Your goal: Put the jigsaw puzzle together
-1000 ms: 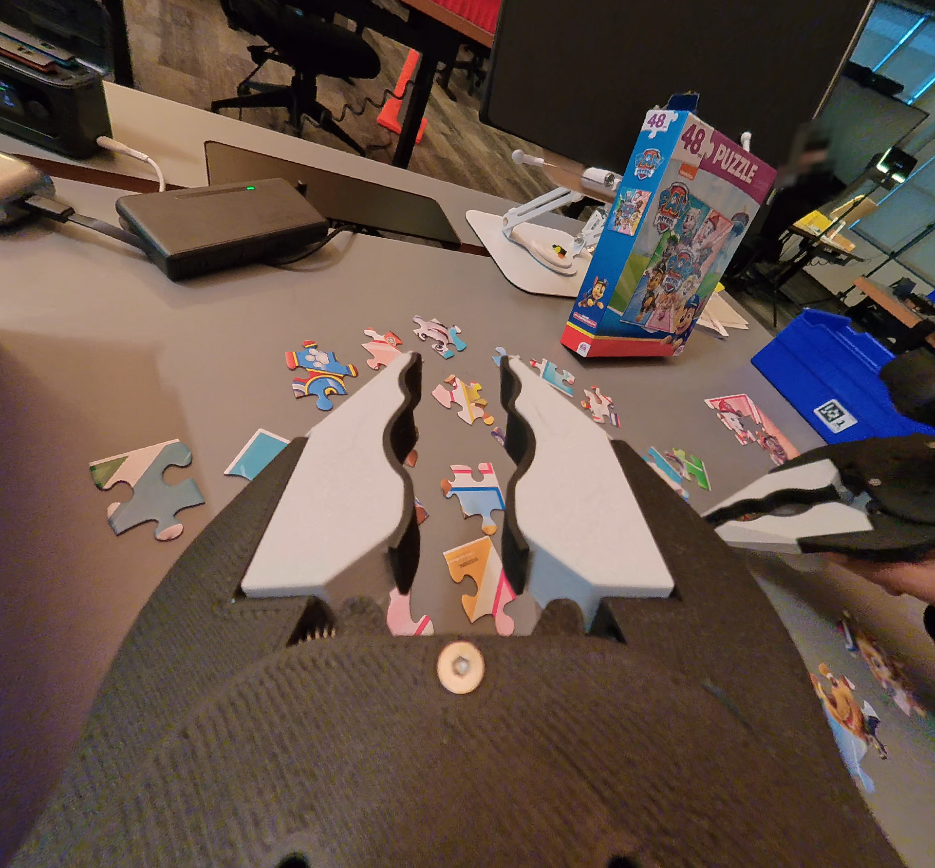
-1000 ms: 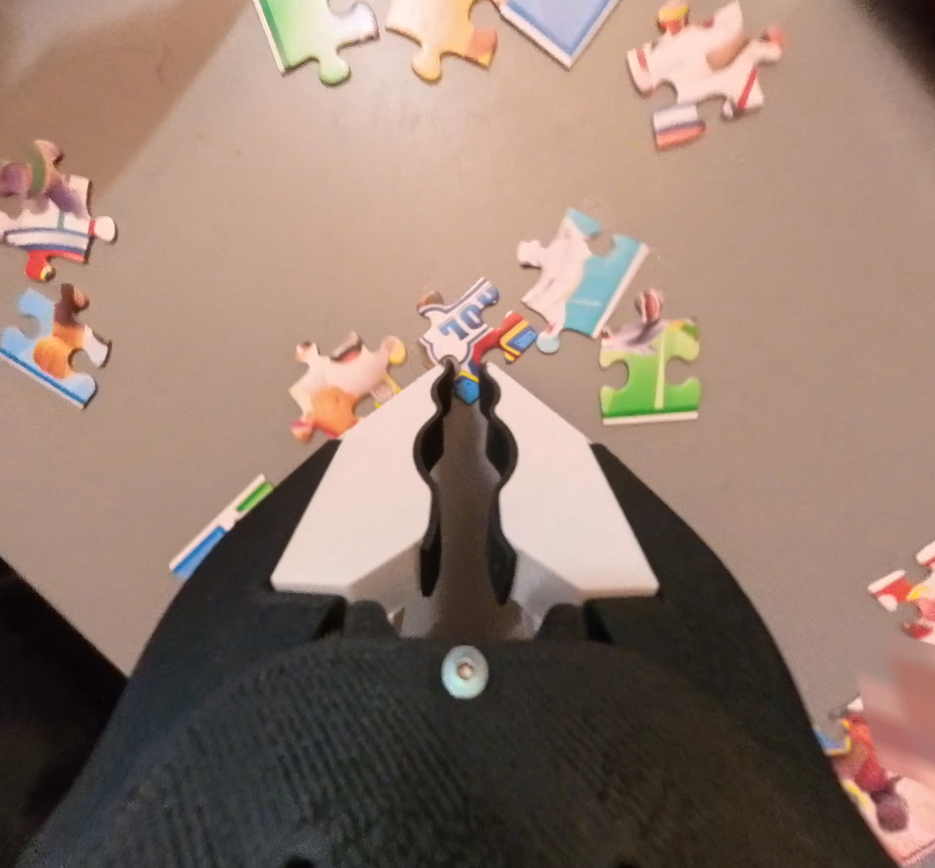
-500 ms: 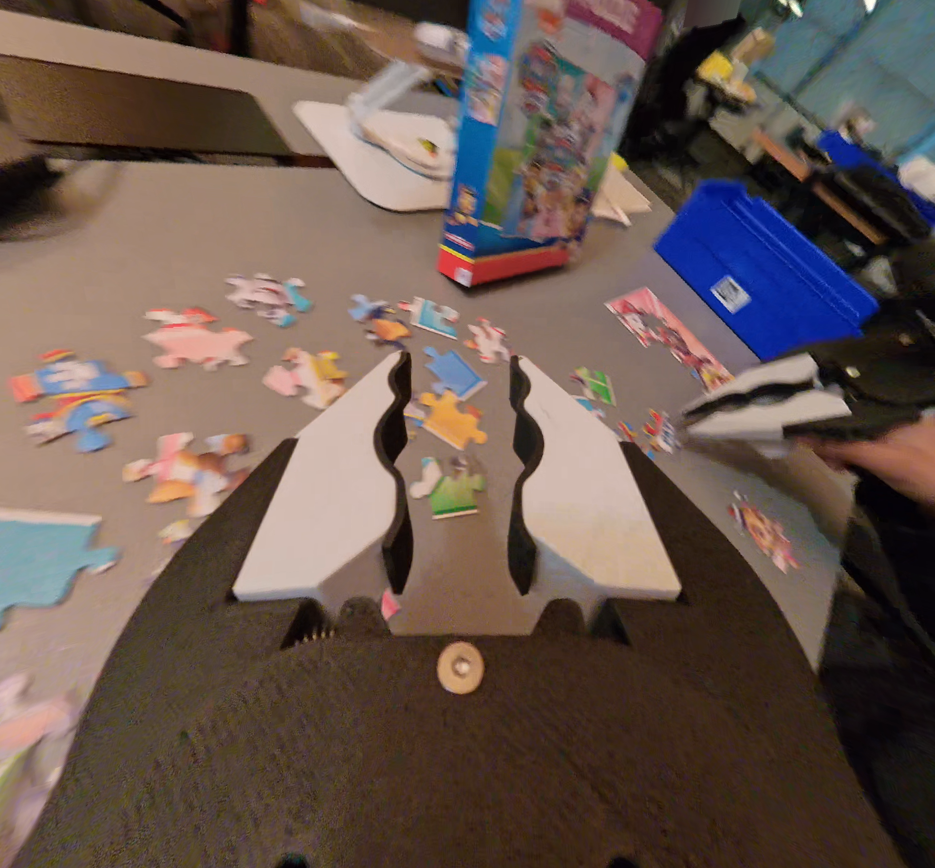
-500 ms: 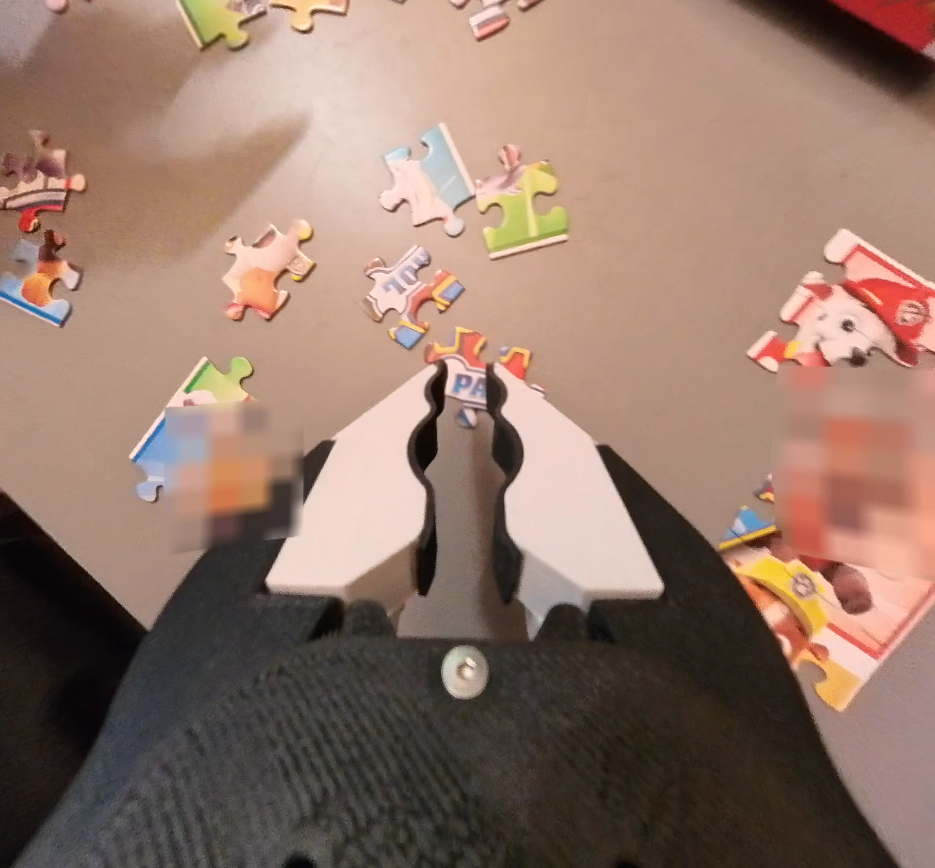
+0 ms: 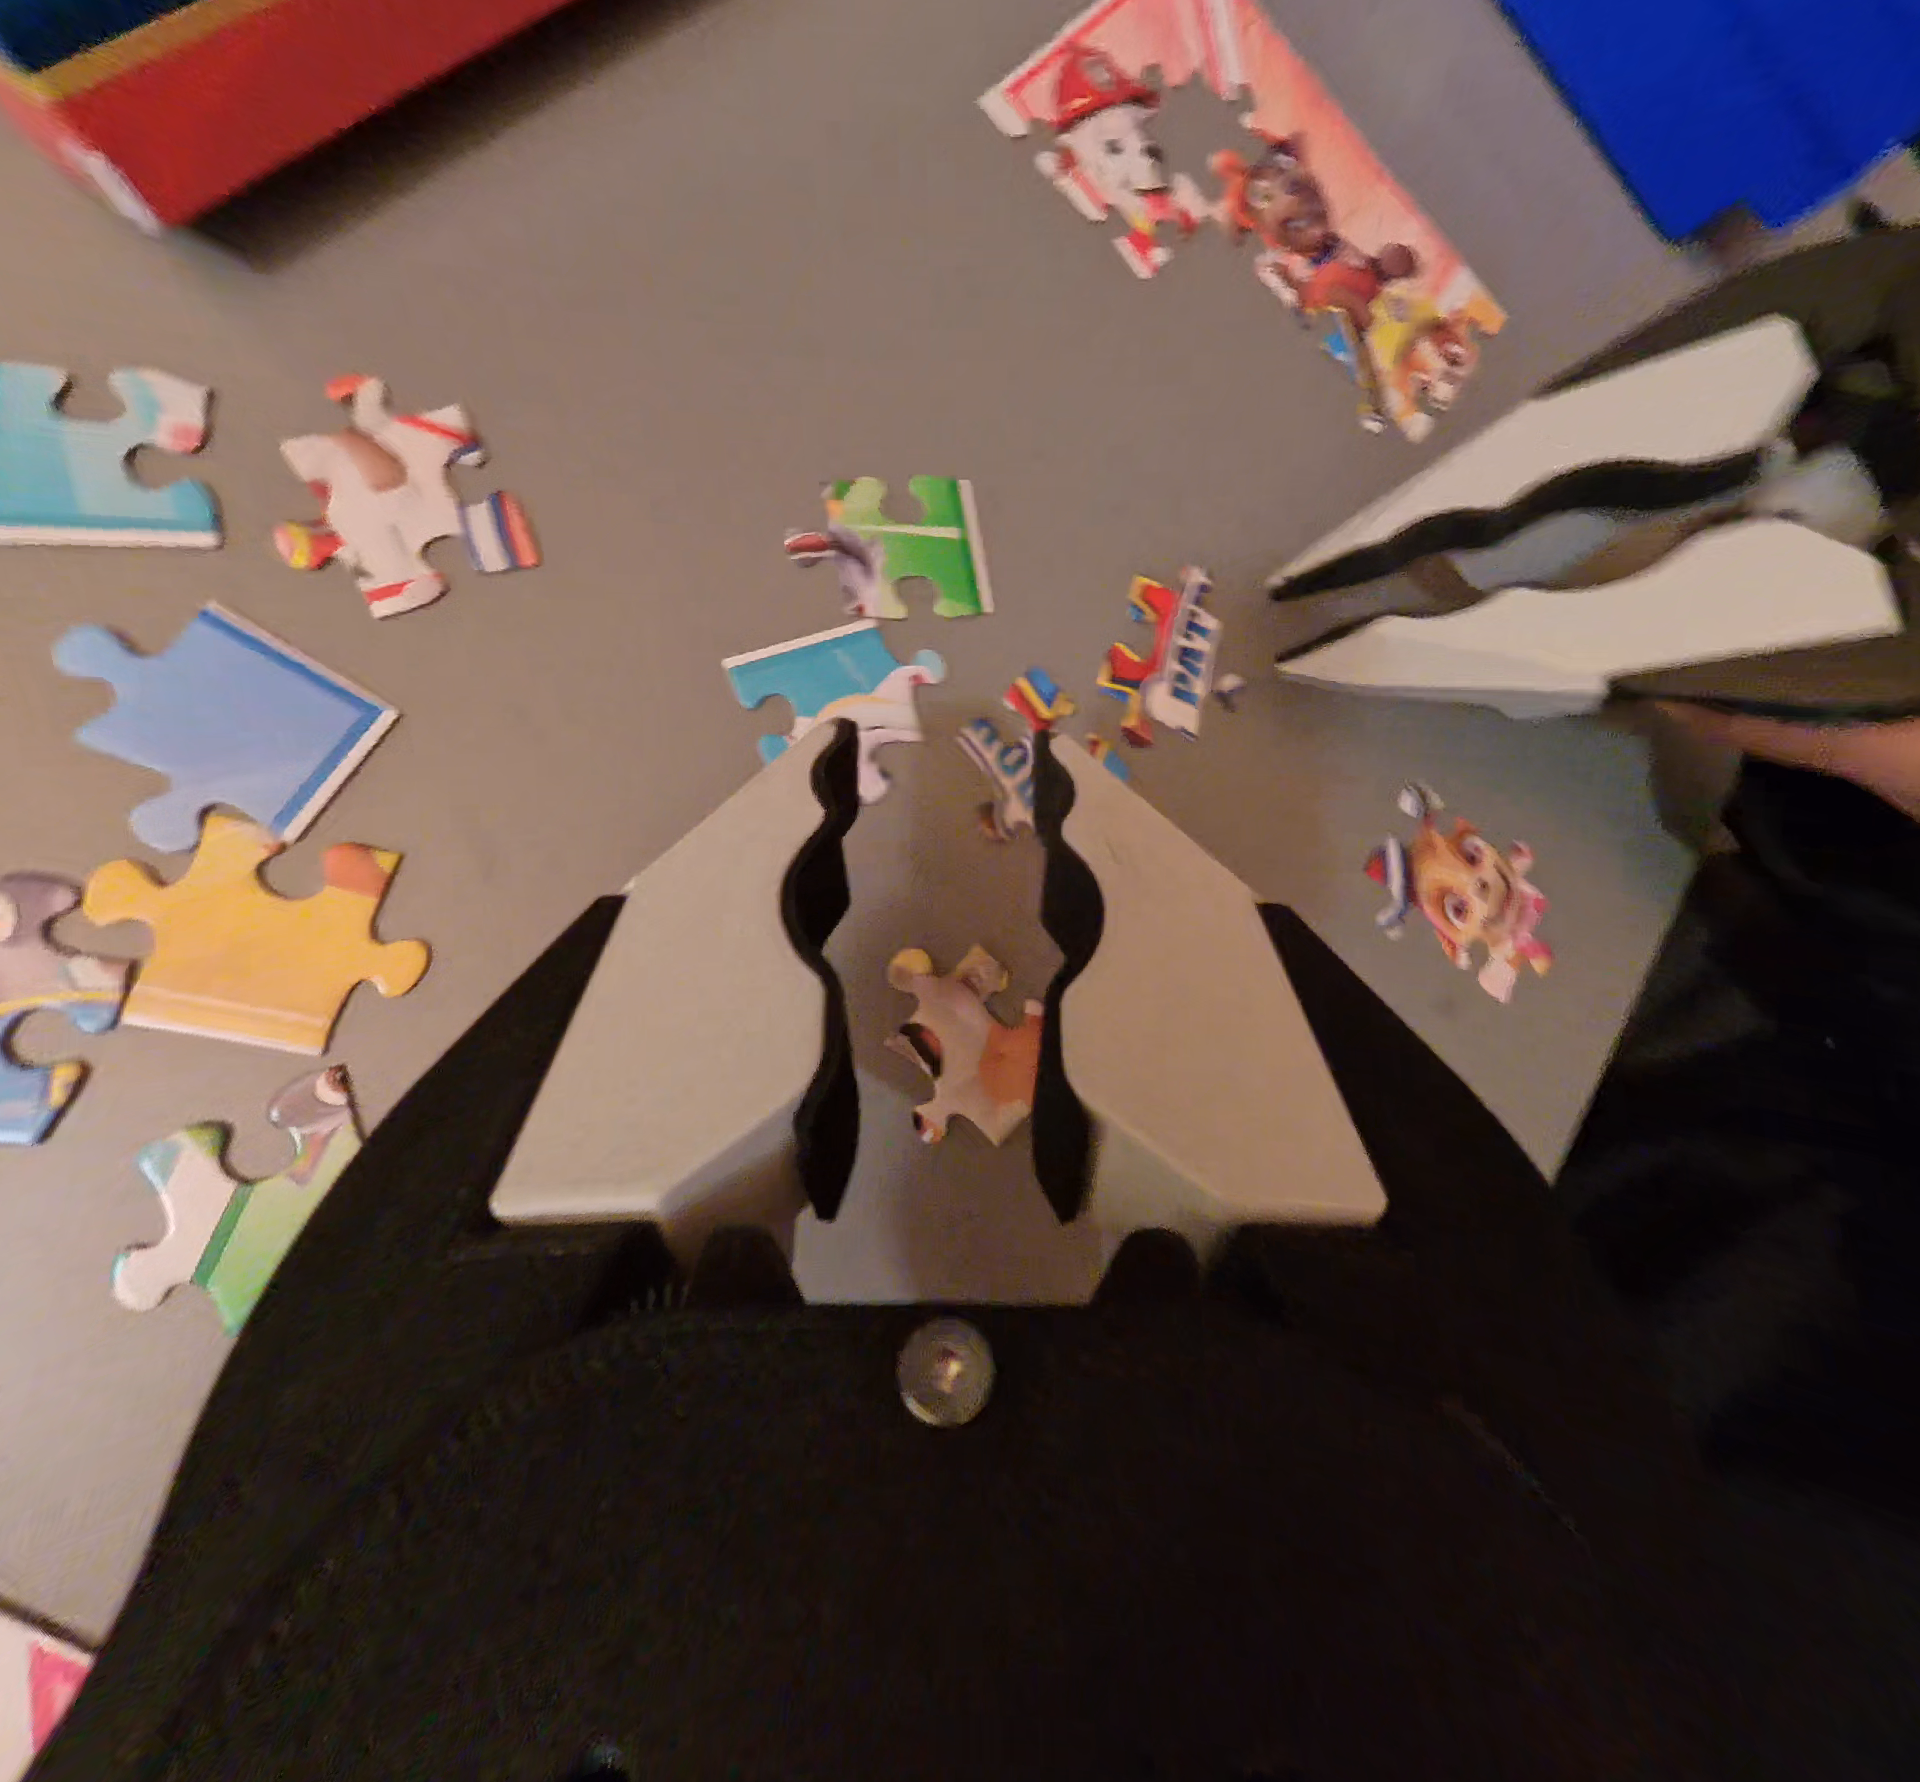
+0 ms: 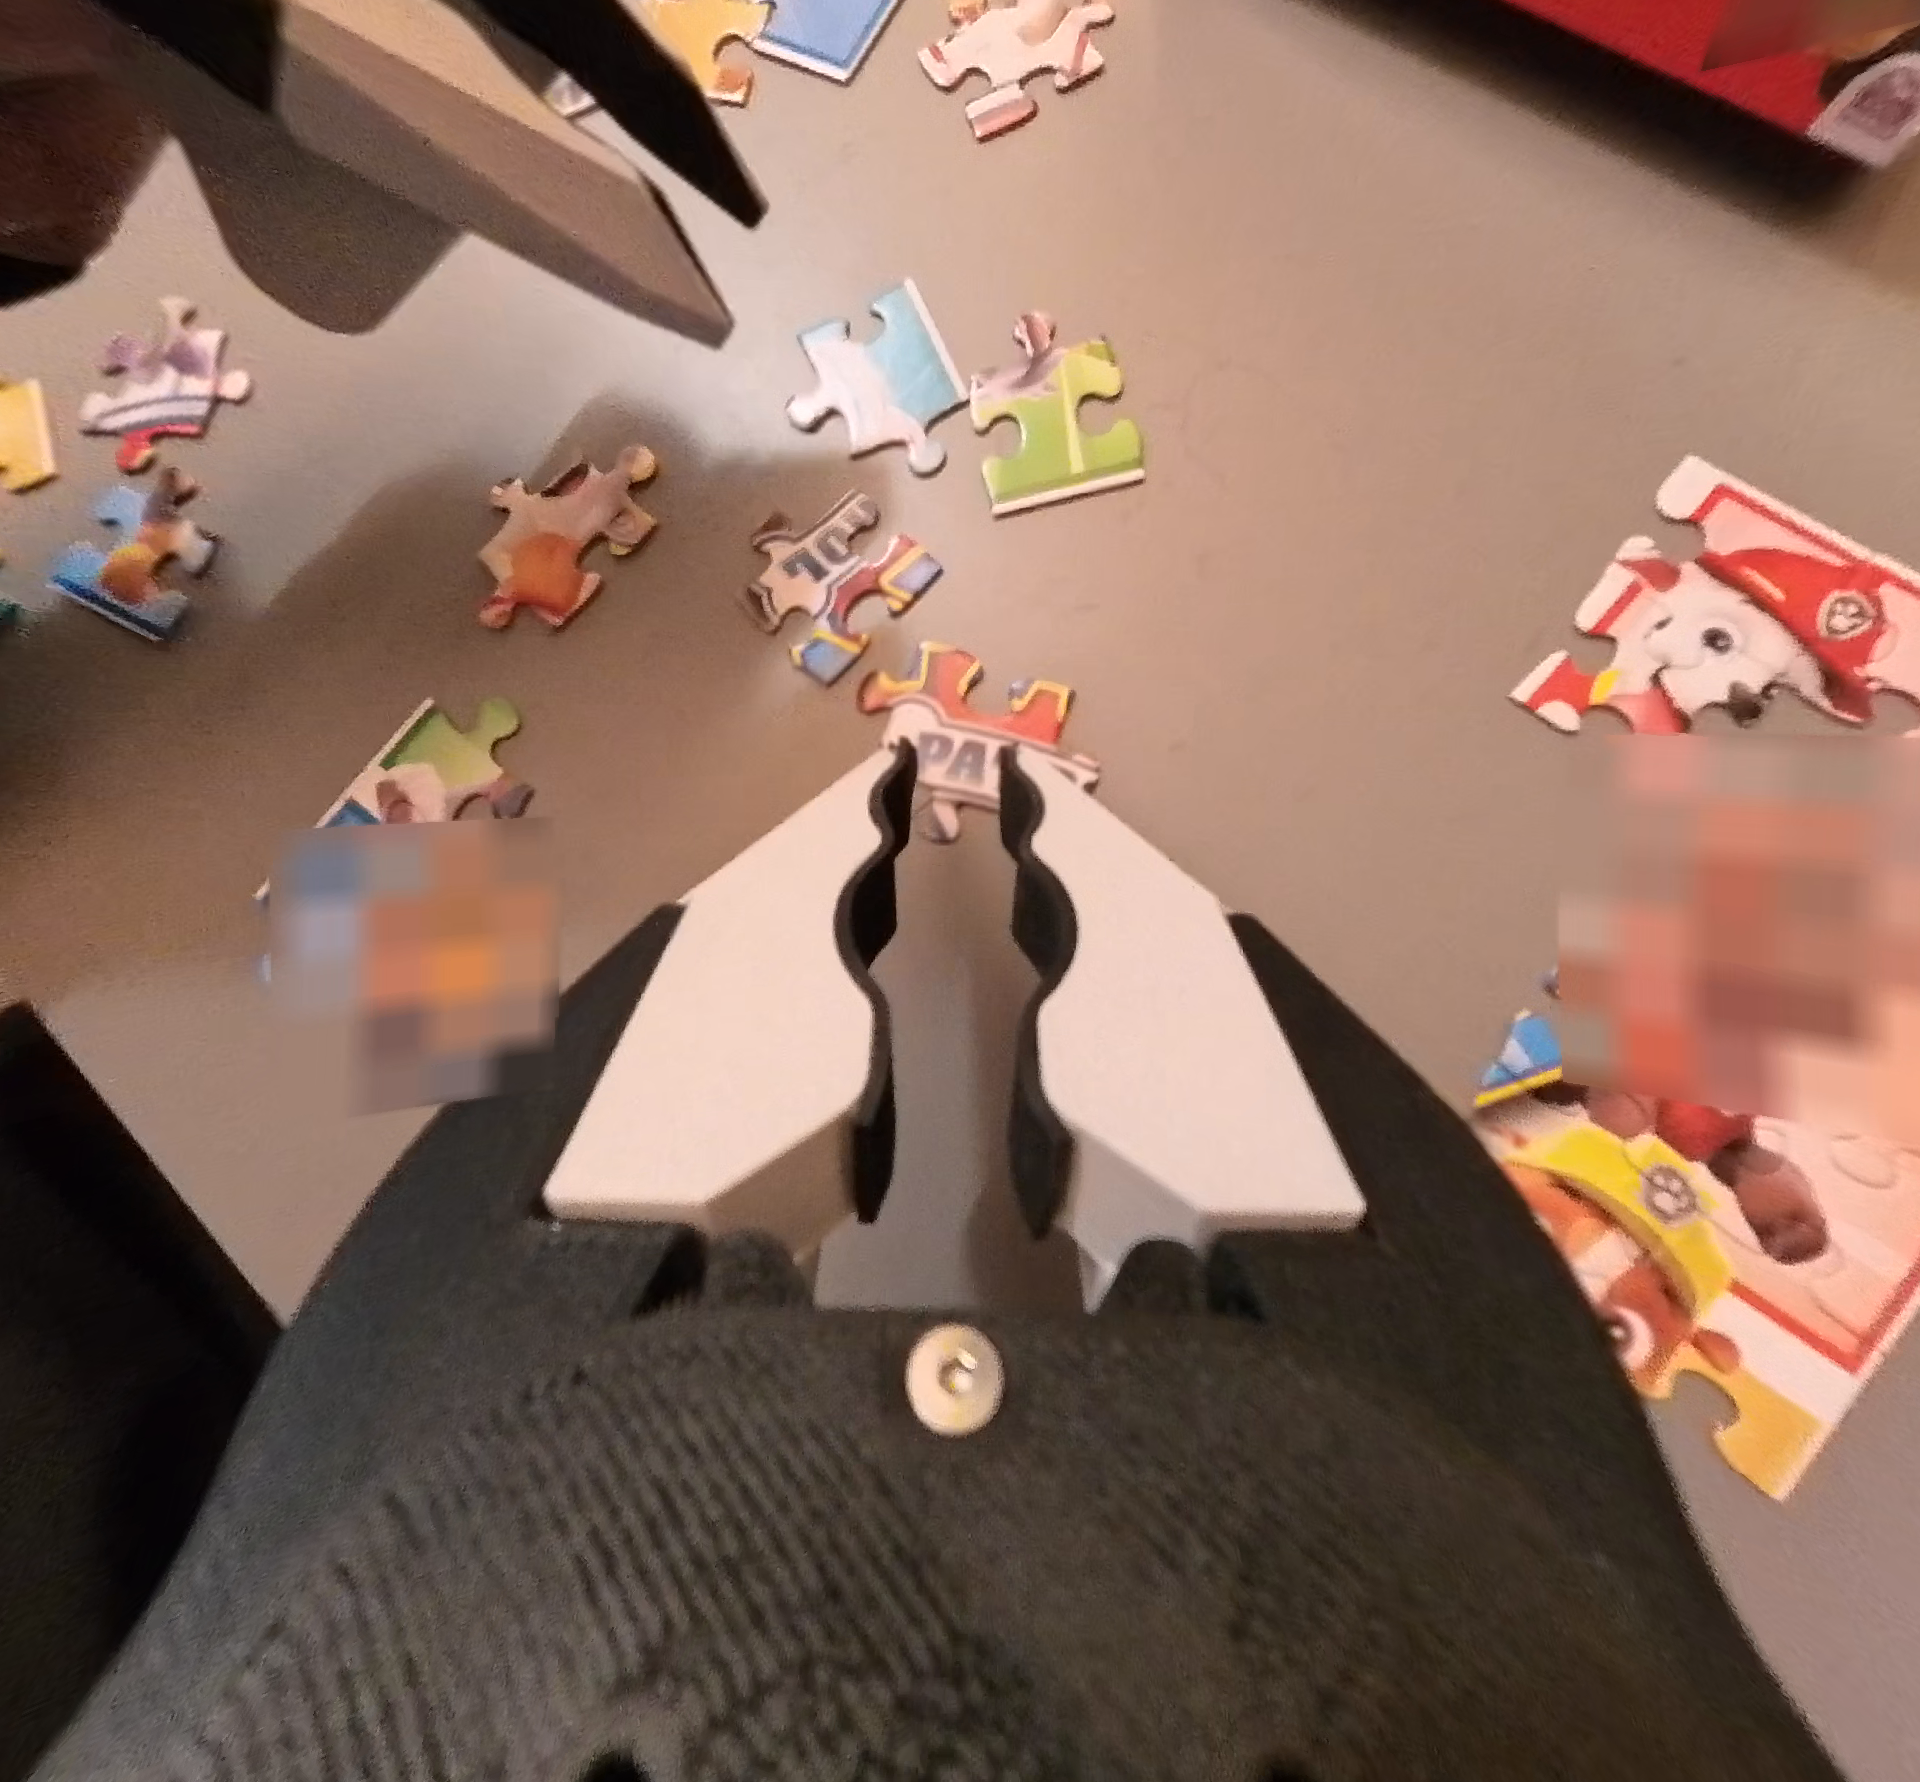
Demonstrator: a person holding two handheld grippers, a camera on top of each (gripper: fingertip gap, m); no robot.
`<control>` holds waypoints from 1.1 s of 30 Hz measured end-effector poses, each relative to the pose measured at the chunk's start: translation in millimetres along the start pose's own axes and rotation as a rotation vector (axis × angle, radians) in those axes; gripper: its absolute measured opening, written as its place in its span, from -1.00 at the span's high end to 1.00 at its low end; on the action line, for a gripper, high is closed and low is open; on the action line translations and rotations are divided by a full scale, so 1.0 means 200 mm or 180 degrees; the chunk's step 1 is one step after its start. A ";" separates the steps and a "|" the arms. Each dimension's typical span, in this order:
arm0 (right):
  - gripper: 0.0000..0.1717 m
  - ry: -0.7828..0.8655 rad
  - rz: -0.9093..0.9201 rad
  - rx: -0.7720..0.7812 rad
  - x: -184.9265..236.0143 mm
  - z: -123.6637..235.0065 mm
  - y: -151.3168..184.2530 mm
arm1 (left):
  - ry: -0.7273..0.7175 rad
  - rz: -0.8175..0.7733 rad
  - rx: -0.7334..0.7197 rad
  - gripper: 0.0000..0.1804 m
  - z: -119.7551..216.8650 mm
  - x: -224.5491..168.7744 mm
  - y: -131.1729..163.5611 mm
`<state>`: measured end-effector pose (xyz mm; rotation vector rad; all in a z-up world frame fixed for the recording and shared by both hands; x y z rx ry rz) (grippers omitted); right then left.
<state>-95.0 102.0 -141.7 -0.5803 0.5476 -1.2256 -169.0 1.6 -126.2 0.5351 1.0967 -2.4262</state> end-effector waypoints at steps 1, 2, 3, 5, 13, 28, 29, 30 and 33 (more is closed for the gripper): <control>0.82 0.0084 0.0035 -0.0008 -0.01 -0.01 -0.01 | -0.0132 0.0092 -0.0031 0.71 -0.01 0.03 0.00; 0.82 0.0169 0.0081 -0.0014 -0.03 -0.03 -0.03 | -0.0239 0.0141 -0.0078 0.75 0.00 0.06 -0.01; 0.83 0.0227 0.0125 -0.0017 -0.04 -0.05 -0.04 | -0.0284 0.0167 -0.0104 0.79 -0.01 0.07 -0.01; 0.84 0.0232 0.0194 -0.0010 -0.05 -0.09 -0.09 | -0.0260 0.0200 -0.0032 0.81 -0.03 0.08 0.01; 0.86 0.0148 0.0460 0.0396 -0.02 -0.33 -0.17 | -0.0281 0.0143 0.0338 0.85 -0.13 0.12 0.09; 0.86 -0.0094 0.0341 -0.0017 0.07 -0.25 -0.24 | -0.0758 0.0036 -0.0063 0.82 -0.11 0.25 0.01; 0.86 -0.0164 0.0335 -0.0024 0.10 -0.23 -0.21 | -0.0702 0.0022 -0.0084 0.82 -0.11 0.24 0.00; 0.84 -0.0199 0.0369 0.0001 0.14 -0.21 -0.18 | -0.0607 0.0009 -0.0103 0.82 -0.11 0.22 -0.01; 0.80 -0.0086 0.0604 0.0121 0.19 -0.19 -0.08 | -0.0131 0.0015 -0.0052 0.83 -0.13 0.13 0.00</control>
Point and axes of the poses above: each gripper's, where its closed fingertips meet, z back along the fingers, y out of its underside, x = y × z across the jaws, the point moved 3 cm from there along z, back along the fingers, and after that the axes turned 15 degrees about y, right-handed, at the moved point
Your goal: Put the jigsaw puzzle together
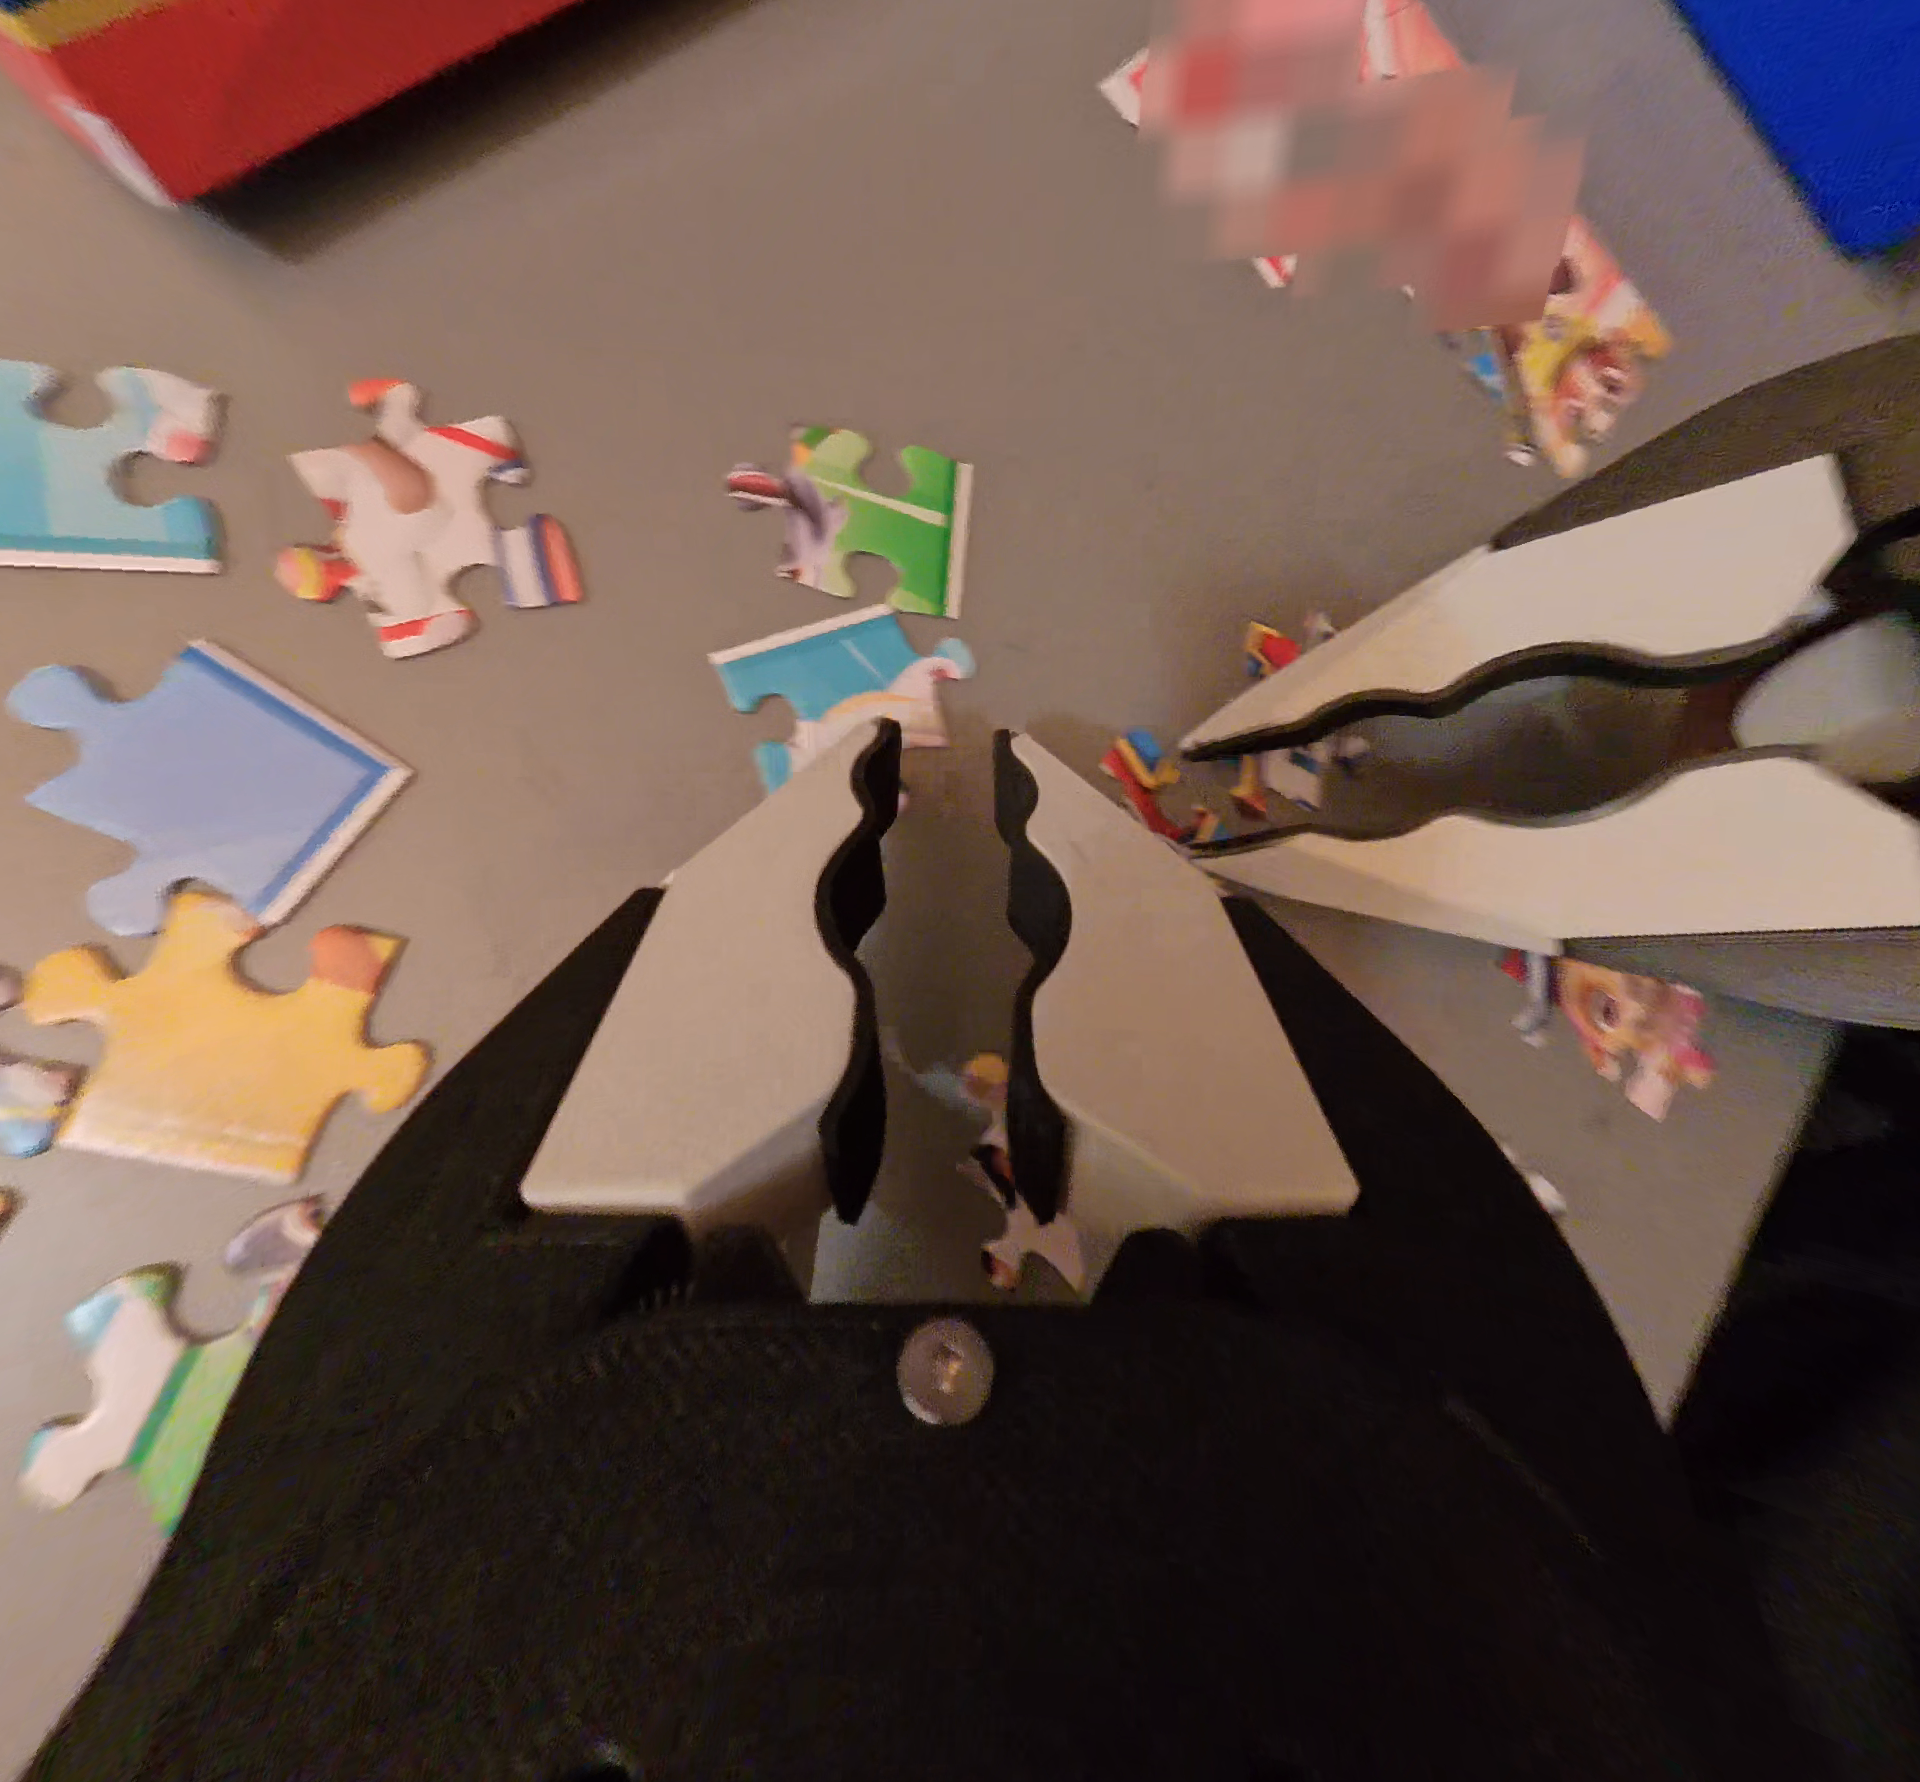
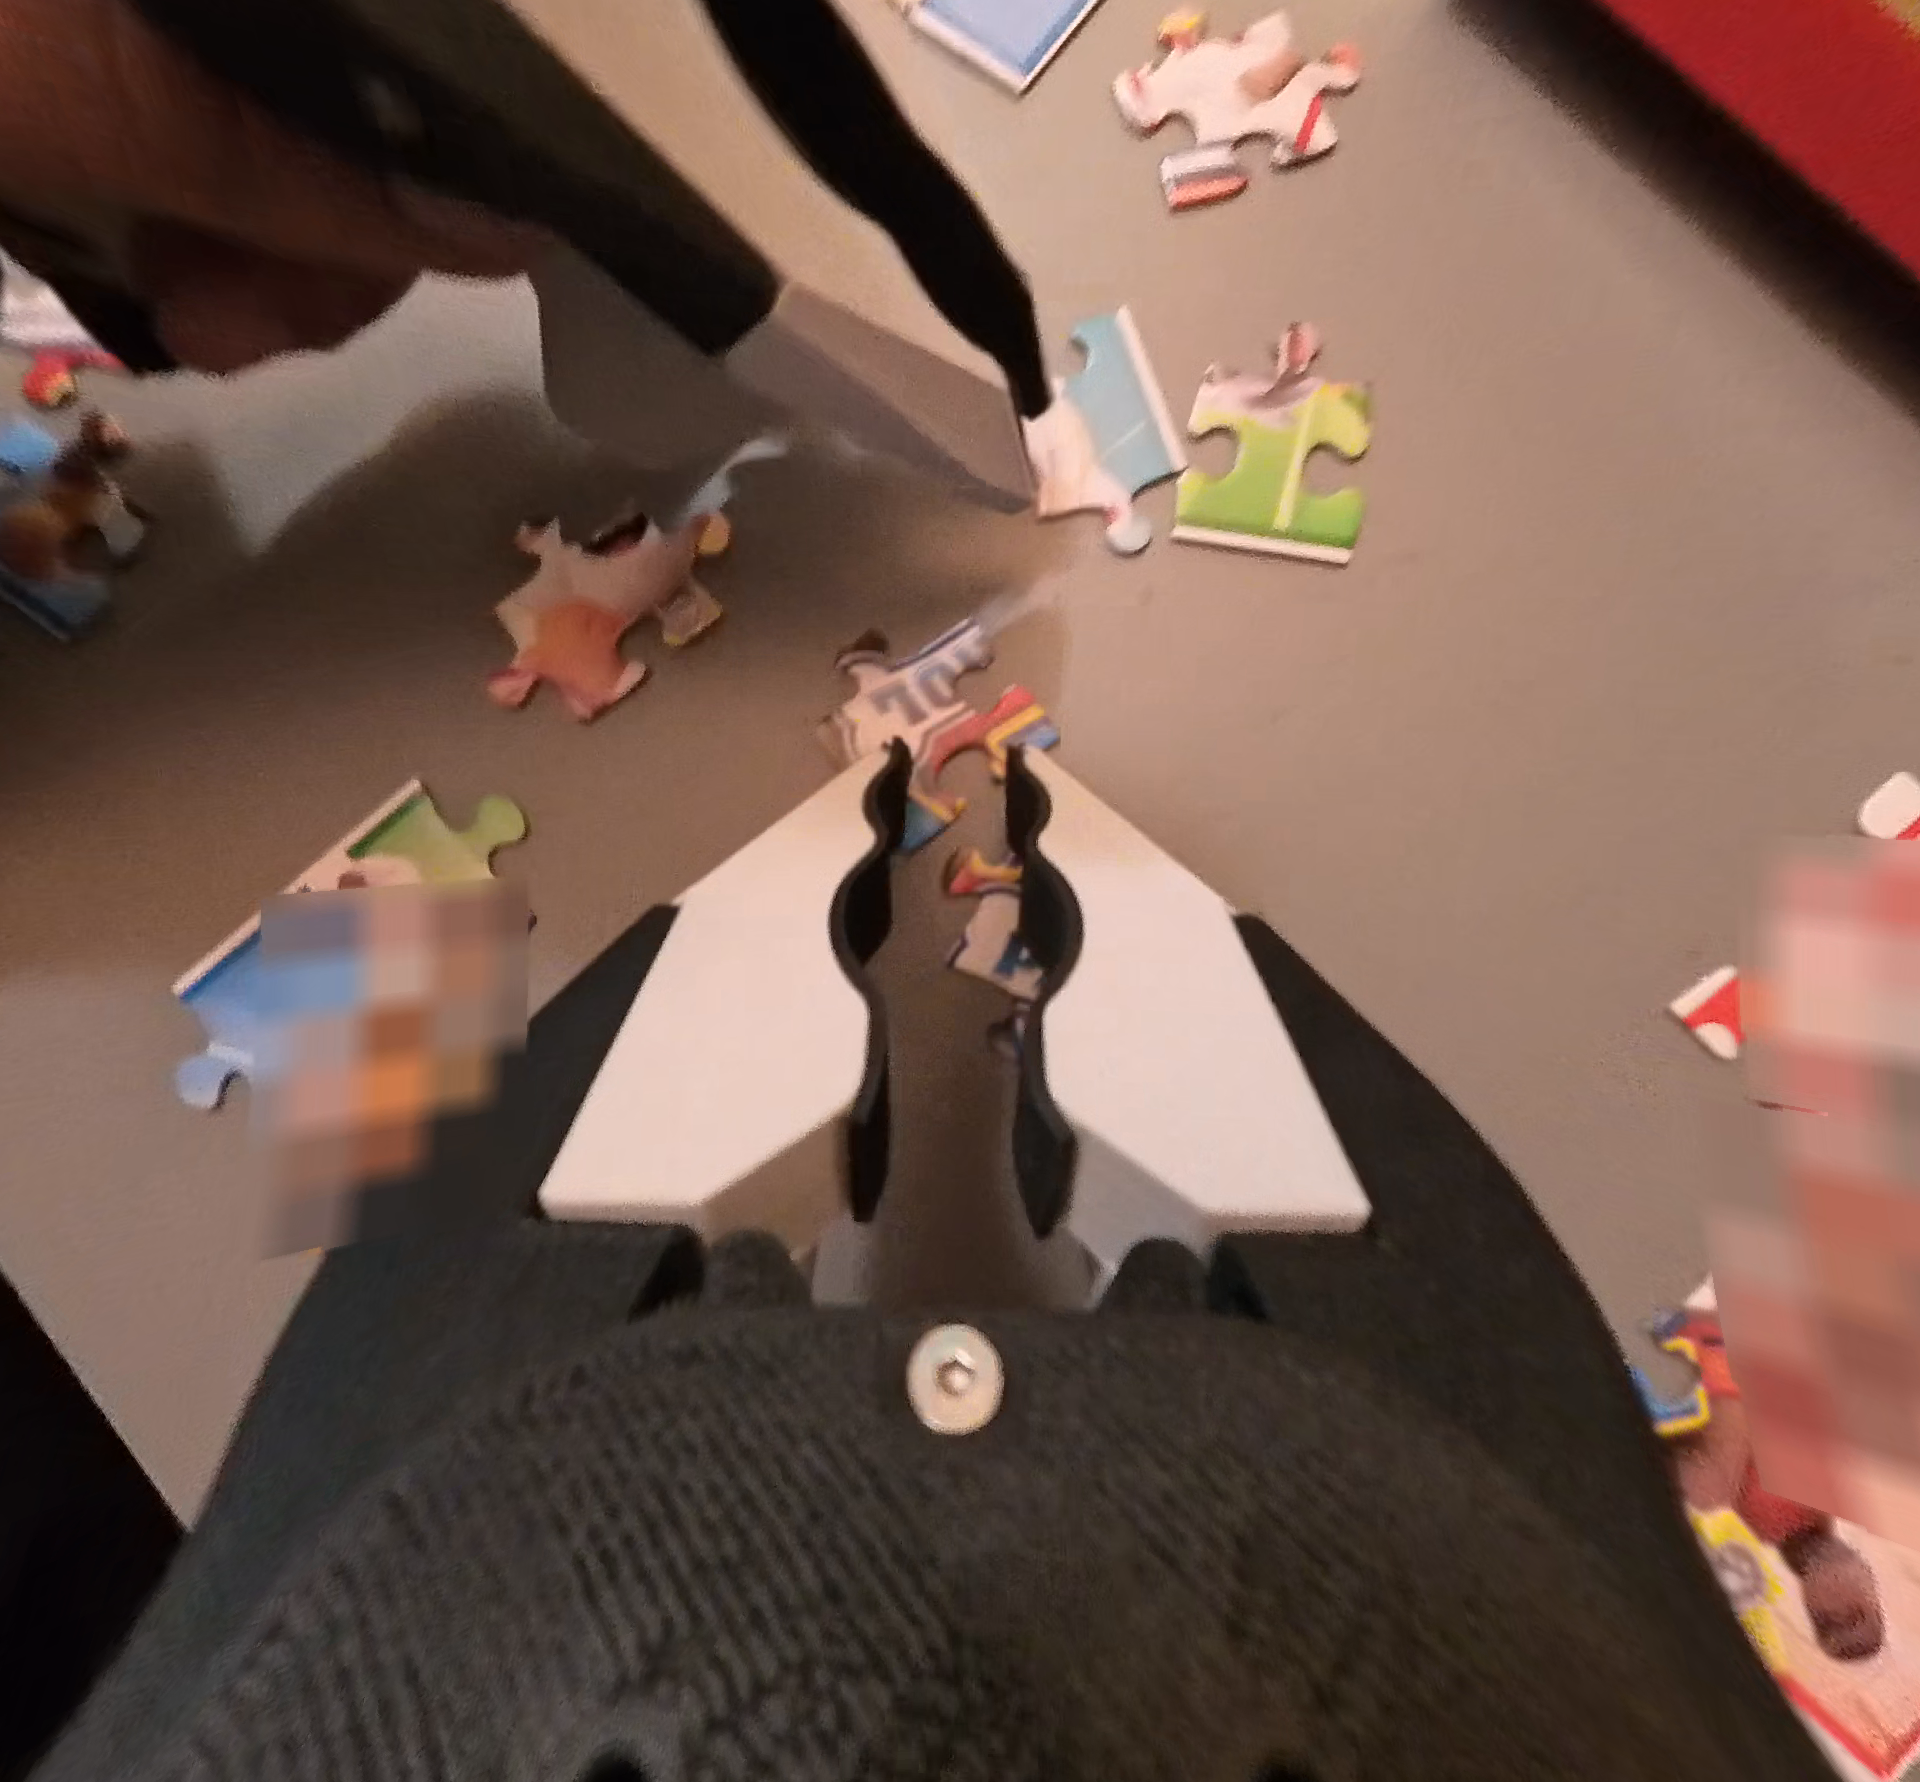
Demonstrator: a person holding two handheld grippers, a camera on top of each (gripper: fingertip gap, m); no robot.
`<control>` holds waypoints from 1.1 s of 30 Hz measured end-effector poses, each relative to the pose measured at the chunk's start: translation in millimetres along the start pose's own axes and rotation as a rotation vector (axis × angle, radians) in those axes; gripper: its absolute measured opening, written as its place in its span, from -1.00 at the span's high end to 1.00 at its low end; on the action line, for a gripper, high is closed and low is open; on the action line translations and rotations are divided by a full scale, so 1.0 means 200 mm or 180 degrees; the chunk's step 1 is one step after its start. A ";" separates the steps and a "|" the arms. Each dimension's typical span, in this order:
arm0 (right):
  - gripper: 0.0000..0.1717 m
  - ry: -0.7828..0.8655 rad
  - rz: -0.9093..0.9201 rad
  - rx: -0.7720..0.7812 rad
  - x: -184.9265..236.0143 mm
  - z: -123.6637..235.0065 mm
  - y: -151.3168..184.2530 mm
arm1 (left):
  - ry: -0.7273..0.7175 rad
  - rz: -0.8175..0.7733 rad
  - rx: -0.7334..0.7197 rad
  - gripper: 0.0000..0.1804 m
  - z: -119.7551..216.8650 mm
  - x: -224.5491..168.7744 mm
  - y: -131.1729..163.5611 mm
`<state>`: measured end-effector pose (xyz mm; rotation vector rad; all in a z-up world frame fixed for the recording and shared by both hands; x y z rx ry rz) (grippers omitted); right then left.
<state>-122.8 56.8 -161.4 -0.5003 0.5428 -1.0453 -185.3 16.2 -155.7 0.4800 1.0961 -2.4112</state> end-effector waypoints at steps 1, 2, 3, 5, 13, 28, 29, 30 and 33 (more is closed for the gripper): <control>0.79 0.0024 0.0065 0.0019 0.02 0.00 0.02 | 0.0128 0.0013 0.0061 0.82 -0.01 -0.02 0.01; 0.79 0.0030 0.0102 0.0021 0.04 0.01 0.03 | 0.0190 0.0013 0.0134 0.82 -0.02 -0.03 0.03; 0.79 0.0018 0.0115 0.0014 0.05 0.01 0.04 | 0.0189 -0.0003 0.0208 0.82 -0.03 -0.03 0.05; 0.80 0.0017 0.0098 -0.0030 0.06 0.02 0.05 | 0.0178 -0.0054 0.0338 0.85 -0.04 -0.03 0.08; 0.79 0.0005 -0.0014 -0.0138 0.05 0.01 0.06 | 0.0614 -0.0153 0.0747 0.94 -0.05 -0.16 0.17; 0.78 0.0334 -0.0337 -0.0126 -0.15 0.18 0.24 | 0.1184 -0.0354 0.0978 0.90 0.09 -0.25 0.27; 0.77 0.0294 -0.0393 -0.0092 -0.15 0.18 0.26 | 0.1171 -0.0327 0.0997 0.89 0.09 -0.24 0.28; 0.77 0.0250 -0.0425 -0.0072 -0.14 0.17 0.27 | 0.1165 -0.0316 0.1038 0.89 0.08 -0.24 0.29; 0.74 0.0197 -0.0400 -0.0070 -0.10 0.16 0.27 | 0.1158 -0.0347 0.1150 0.88 0.06 -0.25 0.32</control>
Point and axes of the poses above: each gripper's, where its closed fingertips meet, z back along the fingers, y out of its underside, x = y × z across the jaws, the point moved 3 cm from there along z, back along the fingers, and after that the axes turned 15 degrees about y, right-handed, at the moved point
